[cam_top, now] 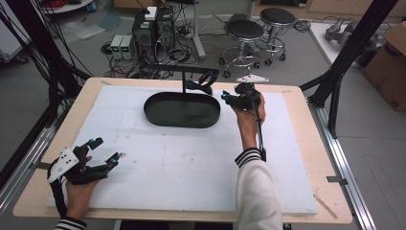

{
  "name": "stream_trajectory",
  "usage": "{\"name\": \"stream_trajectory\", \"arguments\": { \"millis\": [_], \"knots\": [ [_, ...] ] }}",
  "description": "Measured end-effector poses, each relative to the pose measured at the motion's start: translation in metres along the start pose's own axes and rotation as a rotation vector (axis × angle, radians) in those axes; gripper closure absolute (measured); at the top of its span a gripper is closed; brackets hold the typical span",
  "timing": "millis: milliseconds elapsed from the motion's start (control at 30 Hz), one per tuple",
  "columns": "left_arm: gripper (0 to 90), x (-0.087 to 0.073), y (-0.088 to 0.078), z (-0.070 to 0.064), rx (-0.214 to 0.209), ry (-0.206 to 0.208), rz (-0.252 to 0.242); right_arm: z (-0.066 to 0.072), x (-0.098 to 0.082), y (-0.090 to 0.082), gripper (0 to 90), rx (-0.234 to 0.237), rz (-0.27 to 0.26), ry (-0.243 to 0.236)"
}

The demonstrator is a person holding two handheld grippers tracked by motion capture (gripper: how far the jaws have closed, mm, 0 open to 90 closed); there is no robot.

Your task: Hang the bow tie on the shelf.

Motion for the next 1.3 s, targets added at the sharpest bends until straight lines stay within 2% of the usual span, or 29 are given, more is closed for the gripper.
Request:
{"name": "stream_trajectory", "arguments": {
  "millis": [133,233,267,333,467,600,767,900,967,1033,1133,1300],
  "knots": [
    [14.9,0.000,0.000,0.000,0.001,0.001,0.002,0.004,0.002,-0.017,41.8,0.006,-0.037,-0.019],
    [14.9,0.000,0.000,0.000,0.002,-0.001,0.001,0.003,0.002,-0.031,36.7,-0.009,-0.062,-0.037],
    [15.2,0.000,0.000,0.000,0.002,-0.002,0.002,0.001,0.000,-0.042,33.6,-0.013,-0.088,-0.024],
    [15.3,0.000,0.001,0.000,0.003,-0.003,0.003,0.001,-0.001,-0.046,31.8,-0.014,-0.098,-0.018],
    [15.3,0.000,0.000,0.000,0.002,0.004,0.007,-0.002,-0.012,-0.068,26.7,-0.015,-0.122,-0.012],
    [15.2,0.000,0.001,0.000,0.002,0.004,0.004,-0.001,-0.025,-0.090,23.0,-0.015,-0.143,-0.026],
    [15.2,0.000,0.001,-0.001,0.001,0.006,0.006,0.004,-0.053,-0.119,20.2,-0.014,-0.184,-0.044],
    [15.1,0.000,0.001,-0.001,0.000,0.013,0.009,0.009,-0.086,-0.142,18.3,-0.007,-0.236,-0.020],
    [15.0,0.000,0.001,-0.001,0.000,0.013,0.009,0.011,-0.099,-0.149,18.3,-0.009,-0.254,-0.018],
    [15.0,0.000,0.001,-0.001,-0.001,0.012,0.009,0.013,-0.119,-0.155,18.2,-0.005,-0.265,-0.005],
    [14.9,0.000,0.001,-0.001,-0.001,0.016,0.011,0.012,-0.143,-0.161,18.2,-0.022,-0.295,0.008],
    [14.9,0.000,0.001,-0.002,0.001,0.015,0.008,0.009,-0.166,-0.163,17.3,-0.047,-0.334,0.031]
  ]
}}
Point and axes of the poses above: each handheld gripper's, and its own axes: y roughly forward along the jaws, x roughly out of its top, z roughly to its left, the point moved 6 cm from there along y, roughly forward along the jaws
